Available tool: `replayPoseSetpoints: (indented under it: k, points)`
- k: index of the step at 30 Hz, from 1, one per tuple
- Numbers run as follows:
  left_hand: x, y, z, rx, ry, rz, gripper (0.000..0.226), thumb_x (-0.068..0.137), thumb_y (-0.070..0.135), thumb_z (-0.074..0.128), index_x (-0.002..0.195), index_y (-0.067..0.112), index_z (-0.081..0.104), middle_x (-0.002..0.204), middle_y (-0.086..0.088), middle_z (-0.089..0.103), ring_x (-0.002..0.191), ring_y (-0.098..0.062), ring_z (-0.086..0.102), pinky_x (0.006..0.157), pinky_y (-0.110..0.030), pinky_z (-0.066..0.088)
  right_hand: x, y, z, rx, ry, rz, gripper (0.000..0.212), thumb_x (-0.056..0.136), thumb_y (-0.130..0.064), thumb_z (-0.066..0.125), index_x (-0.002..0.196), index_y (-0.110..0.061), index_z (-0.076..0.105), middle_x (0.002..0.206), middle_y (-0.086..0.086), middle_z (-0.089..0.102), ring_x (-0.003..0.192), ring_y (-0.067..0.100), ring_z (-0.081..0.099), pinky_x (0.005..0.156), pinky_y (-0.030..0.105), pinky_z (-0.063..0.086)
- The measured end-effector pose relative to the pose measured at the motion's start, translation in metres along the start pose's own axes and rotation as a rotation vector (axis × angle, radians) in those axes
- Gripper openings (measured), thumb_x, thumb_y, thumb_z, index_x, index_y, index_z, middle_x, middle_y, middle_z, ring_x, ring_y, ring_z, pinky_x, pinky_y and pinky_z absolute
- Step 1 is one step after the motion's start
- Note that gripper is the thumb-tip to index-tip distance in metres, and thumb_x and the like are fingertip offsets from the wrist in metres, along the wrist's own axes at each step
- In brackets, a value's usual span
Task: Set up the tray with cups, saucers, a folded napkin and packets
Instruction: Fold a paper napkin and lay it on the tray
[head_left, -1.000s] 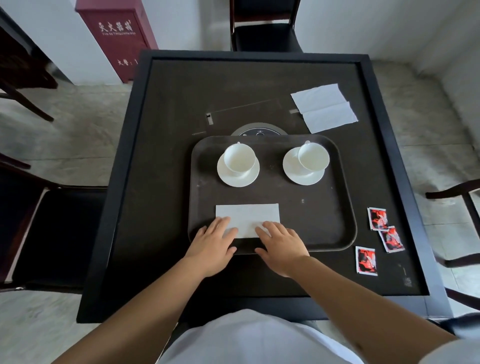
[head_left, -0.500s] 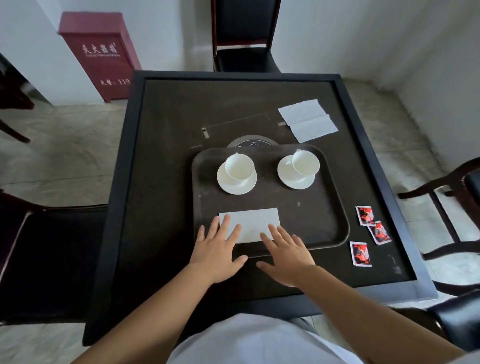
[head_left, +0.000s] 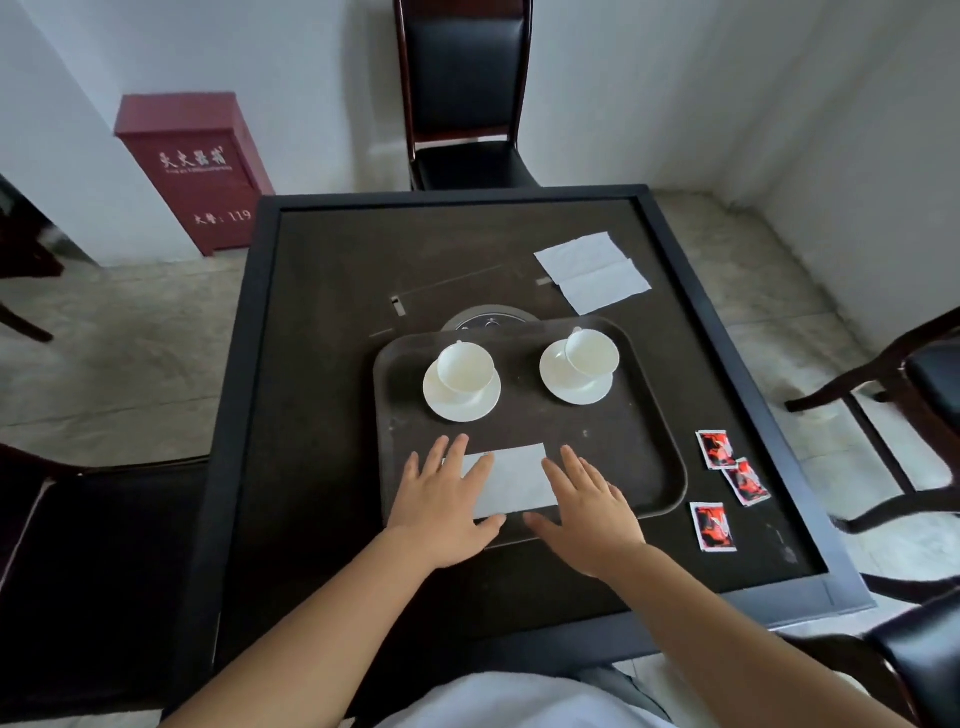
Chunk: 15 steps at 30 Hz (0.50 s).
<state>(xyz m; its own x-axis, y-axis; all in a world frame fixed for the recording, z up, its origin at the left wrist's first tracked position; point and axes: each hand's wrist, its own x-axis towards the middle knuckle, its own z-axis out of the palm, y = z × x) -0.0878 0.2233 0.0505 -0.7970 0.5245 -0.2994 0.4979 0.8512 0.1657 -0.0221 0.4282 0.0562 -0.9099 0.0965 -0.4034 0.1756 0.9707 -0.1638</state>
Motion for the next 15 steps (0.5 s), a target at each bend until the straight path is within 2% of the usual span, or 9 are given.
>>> replayPoseSetpoints:
  k: [9, 15]
  points:
    - [0.059, 0.065, -0.042, -0.041, 0.086, -0.026, 0.076, 0.086, 0.072, 0.033, 0.151, 0.038, 0.01, 0.165, -0.005, 0.005, 0.15, -0.03, 0.001, 0.117, -0.056, 0.012, 0.03, 0.063, -0.053, 0.093, 0.09, -0.052, 0.079, 0.088, -0.071, 0.041, 0.151, -0.031, 0.016, 0.163, -0.004, 0.009, 0.148, 0.022, 0.013, 0.113, 0.047, 0.026]
    - [0.116, 0.101, -0.07, -0.116, 0.212, -0.087, 0.072, 0.084, 0.071, 0.029, 0.147, 0.038, 0.025, 0.161, -0.005, 0.021, 0.148, -0.028, 0.016, 0.115, -0.051, 0.022, 0.081, 0.122, -0.095, 0.156, 0.186, -0.123, 0.075, 0.087, -0.069, 0.044, 0.148, -0.029, 0.027, 0.158, -0.004, 0.025, 0.142, 0.022, 0.027, 0.106, 0.045, 0.037]
